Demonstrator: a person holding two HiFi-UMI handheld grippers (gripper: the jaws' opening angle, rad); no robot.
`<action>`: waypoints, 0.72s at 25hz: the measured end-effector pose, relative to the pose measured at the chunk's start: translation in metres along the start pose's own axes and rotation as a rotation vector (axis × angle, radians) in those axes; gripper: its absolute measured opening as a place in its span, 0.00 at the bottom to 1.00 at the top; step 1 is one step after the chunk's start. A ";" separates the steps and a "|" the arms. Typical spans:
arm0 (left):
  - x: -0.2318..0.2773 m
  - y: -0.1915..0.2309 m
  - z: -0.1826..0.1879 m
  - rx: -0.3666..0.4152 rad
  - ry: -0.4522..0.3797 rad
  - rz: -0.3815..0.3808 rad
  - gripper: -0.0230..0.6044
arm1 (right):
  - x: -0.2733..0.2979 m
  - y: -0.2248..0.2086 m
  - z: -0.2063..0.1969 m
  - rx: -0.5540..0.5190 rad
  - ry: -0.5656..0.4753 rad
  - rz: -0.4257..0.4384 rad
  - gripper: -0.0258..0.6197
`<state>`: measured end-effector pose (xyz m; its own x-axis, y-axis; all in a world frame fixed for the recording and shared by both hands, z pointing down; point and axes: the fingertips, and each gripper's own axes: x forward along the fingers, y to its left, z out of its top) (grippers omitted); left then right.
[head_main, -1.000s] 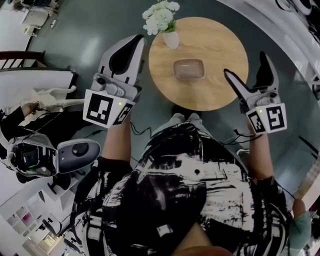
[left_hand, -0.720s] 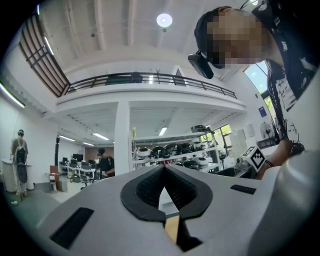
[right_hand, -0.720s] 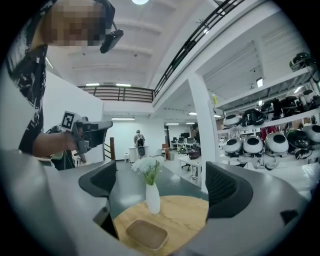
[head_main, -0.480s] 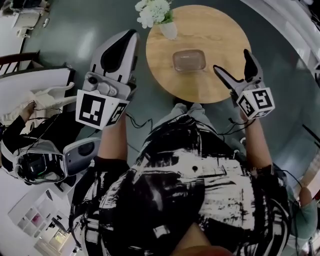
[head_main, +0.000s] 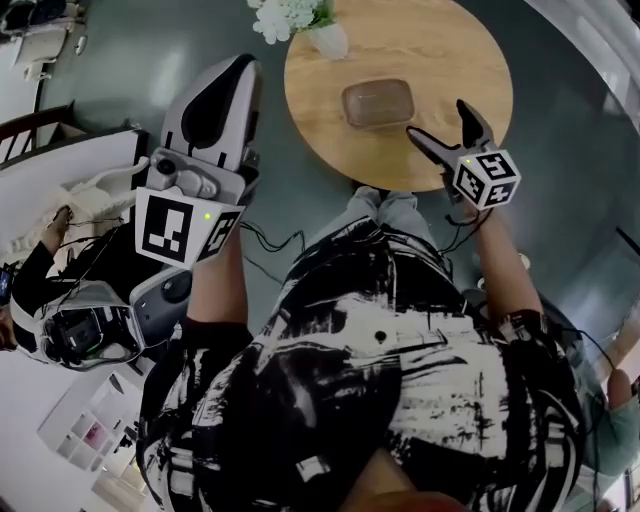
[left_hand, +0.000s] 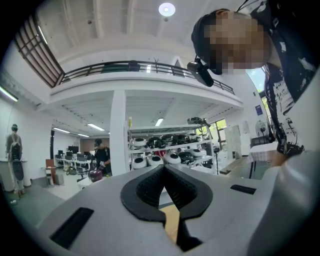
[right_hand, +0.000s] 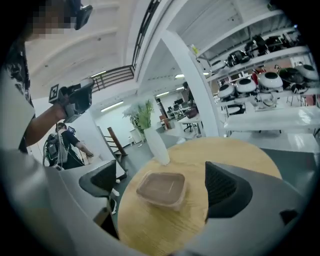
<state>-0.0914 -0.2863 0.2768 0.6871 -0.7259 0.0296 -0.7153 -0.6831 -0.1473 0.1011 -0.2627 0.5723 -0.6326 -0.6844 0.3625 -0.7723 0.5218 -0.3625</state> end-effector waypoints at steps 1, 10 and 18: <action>0.002 0.000 -0.002 0.000 0.005 -0.003 0.03 | 0.005 -0.001 -0.011 0.025 0.013 0.011 0.90; 0.015 -0.005 -0.018 0.001 0.050 -0.033 0.03 | 0.034 -0.028 -0.081 0.449 0.014 0.074 0.77; 0.024 -0.005 -0.023 0.005 0.079 -0.039 0.03 | 0.047 -0.039 -0.112 0.677 0.023 0.130 0.56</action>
<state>-0.0743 -0.3026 0.3008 0.7021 -0.7030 0.1132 -0.6875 -0.7106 -0.1496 0.0946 -0.2580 0.6995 -0.7245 -0.6227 0.2954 -0.4880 0.1608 -0.8579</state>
